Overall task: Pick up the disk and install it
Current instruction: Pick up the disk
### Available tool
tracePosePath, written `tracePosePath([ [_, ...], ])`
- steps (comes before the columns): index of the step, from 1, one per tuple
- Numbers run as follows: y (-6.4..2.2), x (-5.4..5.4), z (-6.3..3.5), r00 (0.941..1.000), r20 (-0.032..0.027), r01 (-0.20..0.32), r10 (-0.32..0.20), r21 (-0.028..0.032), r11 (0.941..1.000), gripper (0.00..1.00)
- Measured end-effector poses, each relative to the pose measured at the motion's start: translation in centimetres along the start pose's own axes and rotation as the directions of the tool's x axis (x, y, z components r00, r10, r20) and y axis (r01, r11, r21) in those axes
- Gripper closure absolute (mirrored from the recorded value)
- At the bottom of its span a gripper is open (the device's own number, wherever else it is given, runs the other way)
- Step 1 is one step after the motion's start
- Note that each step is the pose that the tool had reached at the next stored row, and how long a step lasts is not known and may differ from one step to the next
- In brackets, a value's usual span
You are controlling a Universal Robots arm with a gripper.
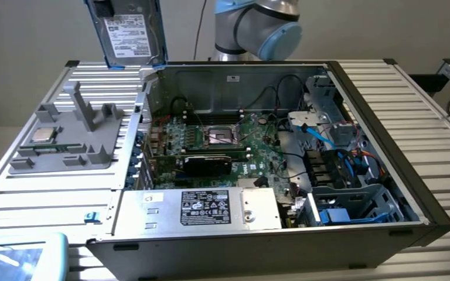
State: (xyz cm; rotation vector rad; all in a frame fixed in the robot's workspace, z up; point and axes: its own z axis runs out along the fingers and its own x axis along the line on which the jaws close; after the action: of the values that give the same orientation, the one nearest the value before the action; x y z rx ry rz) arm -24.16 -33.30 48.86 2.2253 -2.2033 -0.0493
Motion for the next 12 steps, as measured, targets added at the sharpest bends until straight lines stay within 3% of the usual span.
tracePosePath([
  [5, -2.09, 0.8, -0.11, 1.0, -0.0001, 0.0, 0.0, 0.0, 1.0, 0.63],
  [12, -3.88, 2.8, -0.21, 1.0, 0.0001, 0.0, 0.0, 0.0001, 1.0, 0.63],
])
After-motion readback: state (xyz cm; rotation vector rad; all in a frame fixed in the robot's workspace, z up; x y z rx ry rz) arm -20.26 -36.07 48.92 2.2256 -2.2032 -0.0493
